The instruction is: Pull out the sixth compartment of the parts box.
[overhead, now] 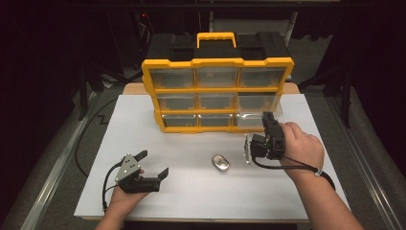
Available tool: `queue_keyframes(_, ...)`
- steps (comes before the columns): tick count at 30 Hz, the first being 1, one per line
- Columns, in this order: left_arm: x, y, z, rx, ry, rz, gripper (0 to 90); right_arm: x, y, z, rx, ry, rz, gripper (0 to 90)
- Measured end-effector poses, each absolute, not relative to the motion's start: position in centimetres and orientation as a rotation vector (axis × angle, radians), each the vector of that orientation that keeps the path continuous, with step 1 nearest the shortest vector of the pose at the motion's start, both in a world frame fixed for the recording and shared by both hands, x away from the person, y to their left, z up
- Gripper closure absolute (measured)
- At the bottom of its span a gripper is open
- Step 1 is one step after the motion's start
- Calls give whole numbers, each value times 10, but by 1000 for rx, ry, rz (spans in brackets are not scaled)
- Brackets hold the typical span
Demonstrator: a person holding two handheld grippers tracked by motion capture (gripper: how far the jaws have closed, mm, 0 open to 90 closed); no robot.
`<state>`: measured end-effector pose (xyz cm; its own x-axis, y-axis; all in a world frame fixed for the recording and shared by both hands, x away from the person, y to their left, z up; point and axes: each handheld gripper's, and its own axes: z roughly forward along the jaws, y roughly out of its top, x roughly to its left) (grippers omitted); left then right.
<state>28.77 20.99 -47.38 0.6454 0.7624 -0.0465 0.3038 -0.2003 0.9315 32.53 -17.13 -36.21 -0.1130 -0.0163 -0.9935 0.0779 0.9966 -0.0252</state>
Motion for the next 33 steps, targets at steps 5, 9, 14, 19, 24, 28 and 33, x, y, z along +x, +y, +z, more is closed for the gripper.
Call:
queue_keyframes(5,288,210,-474,1780,861,526,10,318,-171,-362,40,1676,-76,782)
queue_keyframes(9,288,210,-474,1777,860,527,10,314,-172,-363,41,1676,-70,782)
queue_keyframes(14,287,210,-474,1776,860,526,10,309,-172,-363,24,1670,-75,782)
queue_keyframes(19,287,209,-474,1778,858,526,10,304,-173,-364,22,1667,-74,781)
queue_keyframes(24,287,210,-474,1772,861,525,10,302,-173,-368,20,1668,-65,778)
queue_keyframes(28,287,210,-474,1772,860,523,10,301,-174,-371,17,1668,-61,775)
queue_keyframes(33,287,210,-474,1781,858,523,10,301,-174,-372,20,1657,-56,775)
